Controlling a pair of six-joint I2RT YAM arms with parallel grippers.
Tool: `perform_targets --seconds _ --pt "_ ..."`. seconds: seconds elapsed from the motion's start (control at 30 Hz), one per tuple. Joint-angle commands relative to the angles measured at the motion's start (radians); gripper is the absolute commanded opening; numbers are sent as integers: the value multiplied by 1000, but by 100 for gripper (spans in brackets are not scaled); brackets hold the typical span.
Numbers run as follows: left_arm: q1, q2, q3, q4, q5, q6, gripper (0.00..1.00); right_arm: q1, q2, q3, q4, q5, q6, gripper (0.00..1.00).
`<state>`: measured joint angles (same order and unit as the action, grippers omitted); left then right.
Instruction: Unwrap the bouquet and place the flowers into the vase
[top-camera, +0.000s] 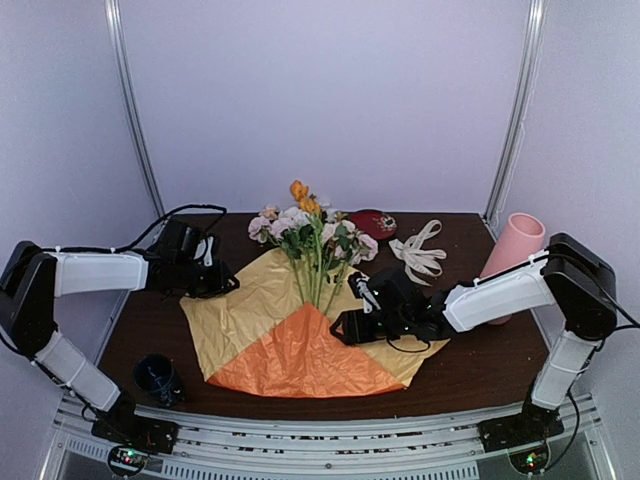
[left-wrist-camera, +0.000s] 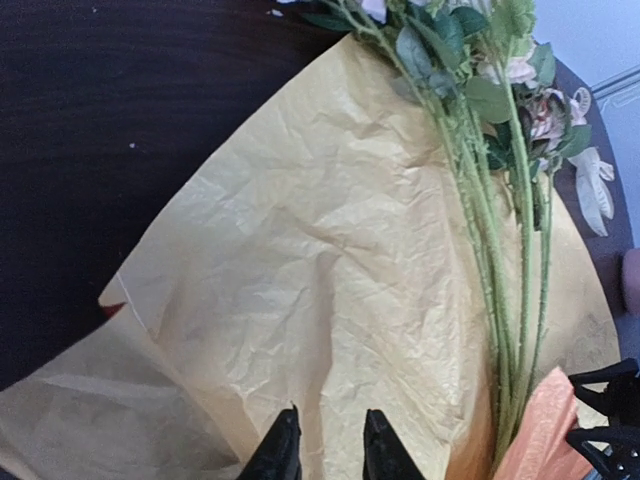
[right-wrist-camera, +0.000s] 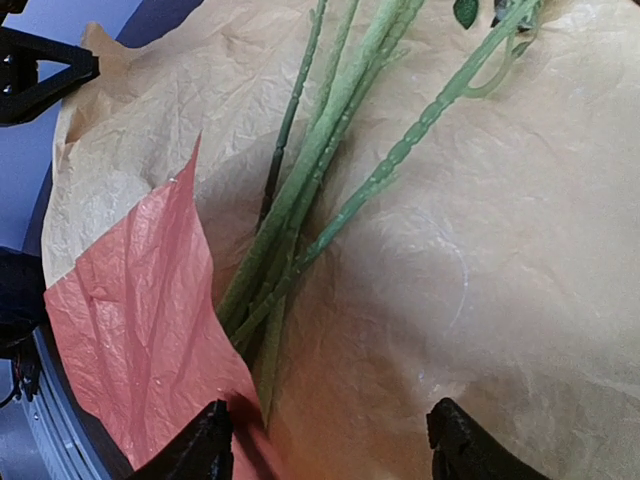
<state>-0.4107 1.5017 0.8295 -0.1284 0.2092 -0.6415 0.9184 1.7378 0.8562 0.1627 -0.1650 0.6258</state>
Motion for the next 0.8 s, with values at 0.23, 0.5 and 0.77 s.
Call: perform_targets --seconds 0.23,0.5,0.77 --pt "12 142 -35 97 -16 23 17 -4 69 49 62 -281 -56 61" --pt "12 175 -53 132 -19 5 6 65 -78 -5 -19 -521 -144 58" --pt "12 220 -50 183 -8 -32 0 196 -218 -34 -196 -332 -201 25"
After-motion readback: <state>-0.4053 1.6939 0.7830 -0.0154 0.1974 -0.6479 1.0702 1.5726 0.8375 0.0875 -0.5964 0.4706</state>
